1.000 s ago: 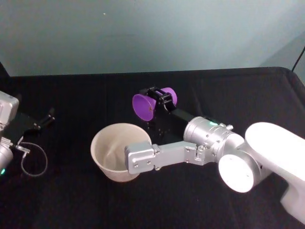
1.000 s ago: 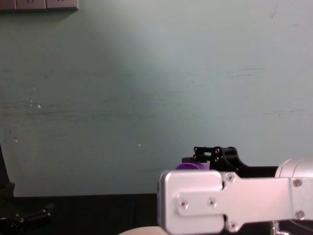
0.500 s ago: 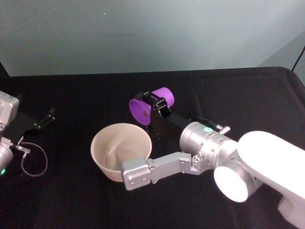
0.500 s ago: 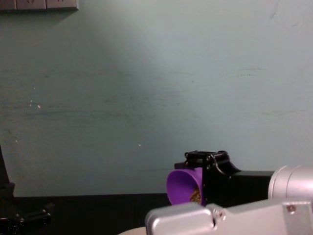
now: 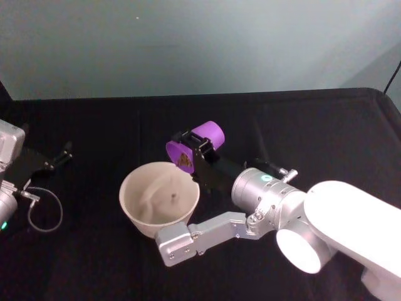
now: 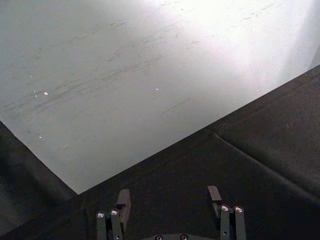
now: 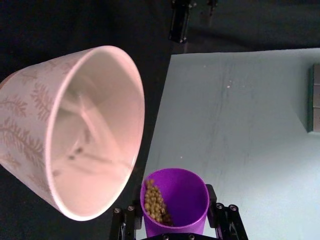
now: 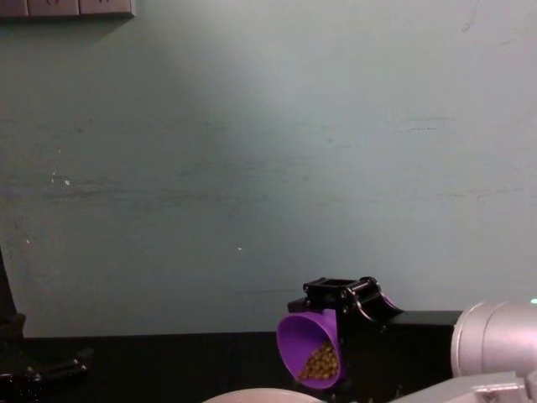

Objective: Pick up the cup and pour the mung beans from the cup into the bowl.

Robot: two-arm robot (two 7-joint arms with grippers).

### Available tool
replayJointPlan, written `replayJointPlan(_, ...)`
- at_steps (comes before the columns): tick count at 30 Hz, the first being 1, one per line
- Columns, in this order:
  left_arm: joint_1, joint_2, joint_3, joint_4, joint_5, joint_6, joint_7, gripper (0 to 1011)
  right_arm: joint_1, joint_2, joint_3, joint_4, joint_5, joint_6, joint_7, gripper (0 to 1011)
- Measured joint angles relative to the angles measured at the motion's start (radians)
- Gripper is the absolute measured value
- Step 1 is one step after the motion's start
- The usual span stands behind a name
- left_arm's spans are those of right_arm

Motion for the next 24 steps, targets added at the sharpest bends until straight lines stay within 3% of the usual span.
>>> replayJointPlan(24, 0.0, 0.0, 0.0, 0.0, 0.0, 0.0, 0.0, 1000, -0.015, -0.011, -0.008, 0.004, -0.147, -0.012, 0.011, 724)
